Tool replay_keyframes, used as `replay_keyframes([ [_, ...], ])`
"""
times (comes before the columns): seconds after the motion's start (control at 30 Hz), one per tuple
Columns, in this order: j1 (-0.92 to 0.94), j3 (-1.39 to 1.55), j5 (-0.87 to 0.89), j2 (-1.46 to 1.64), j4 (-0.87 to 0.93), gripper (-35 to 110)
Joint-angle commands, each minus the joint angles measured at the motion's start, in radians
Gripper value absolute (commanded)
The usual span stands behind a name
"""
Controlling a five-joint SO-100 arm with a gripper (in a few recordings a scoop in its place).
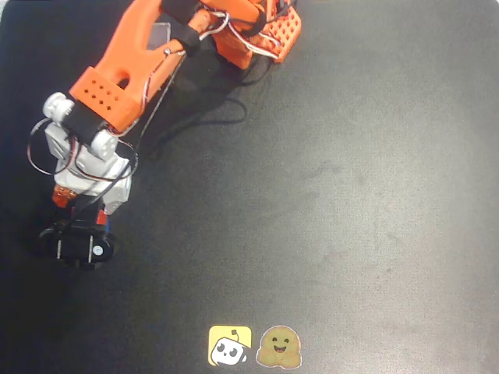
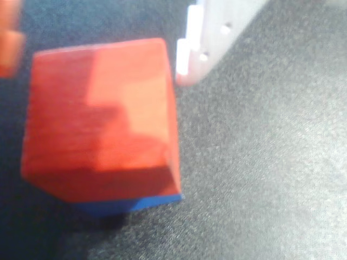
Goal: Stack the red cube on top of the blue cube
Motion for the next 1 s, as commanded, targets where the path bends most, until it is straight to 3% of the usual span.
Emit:
replay_keyframes([
  [0.0,-0.008,-0.040,0.012,0.015,0.006,25],
  [0.33,-0.064,-0.006,-0.008,0.239,0.003,24],
  [0.47,-0.101,0.029,0.000,0.337,0.020,0],
  [0.53,-0.120,0.081,0.034,0.382,0.026,0],
  [0.8,-0.272,0.738,0.252,0.854,-0.224,0],
  [0.97,-0.370,1.057,0.374,1.154,-0.265,0],
])
